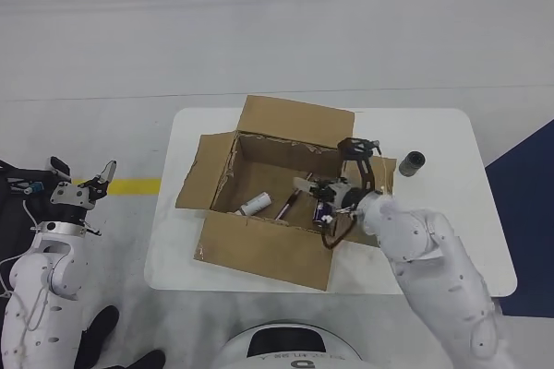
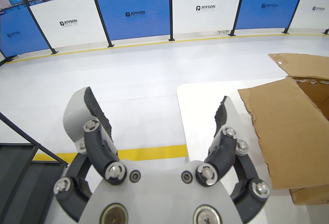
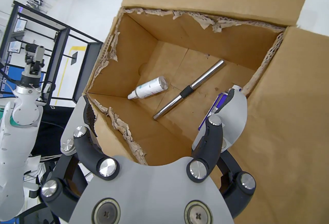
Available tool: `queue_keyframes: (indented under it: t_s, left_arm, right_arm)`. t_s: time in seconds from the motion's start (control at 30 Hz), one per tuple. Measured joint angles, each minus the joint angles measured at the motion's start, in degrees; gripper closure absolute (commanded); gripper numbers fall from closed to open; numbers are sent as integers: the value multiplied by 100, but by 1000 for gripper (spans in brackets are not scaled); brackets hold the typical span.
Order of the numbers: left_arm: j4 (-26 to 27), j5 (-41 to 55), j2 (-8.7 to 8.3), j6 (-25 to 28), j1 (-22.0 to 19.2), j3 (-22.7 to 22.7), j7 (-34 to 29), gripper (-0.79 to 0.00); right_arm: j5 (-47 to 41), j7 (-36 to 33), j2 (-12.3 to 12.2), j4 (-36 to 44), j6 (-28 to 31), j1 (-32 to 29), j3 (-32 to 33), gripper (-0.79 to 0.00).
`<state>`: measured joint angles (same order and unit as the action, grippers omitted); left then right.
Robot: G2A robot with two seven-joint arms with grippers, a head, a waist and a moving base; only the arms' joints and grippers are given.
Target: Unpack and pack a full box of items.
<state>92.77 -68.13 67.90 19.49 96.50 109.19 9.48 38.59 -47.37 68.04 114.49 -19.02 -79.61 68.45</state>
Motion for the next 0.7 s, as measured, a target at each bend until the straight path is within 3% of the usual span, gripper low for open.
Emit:
queue_keyframes:
  t_s: [0.27,0.7]
  left_arm:
    - [0,0,0,0,0,0,0,-785]
    - [0,0,0,0,0,0,0,-785]
  right_arm:
    - [667,-1046,179,-924,-1210,1101,-1119,-785]
    - [1074,-1663,465,-2083,-1944,1977,-2151,-785]
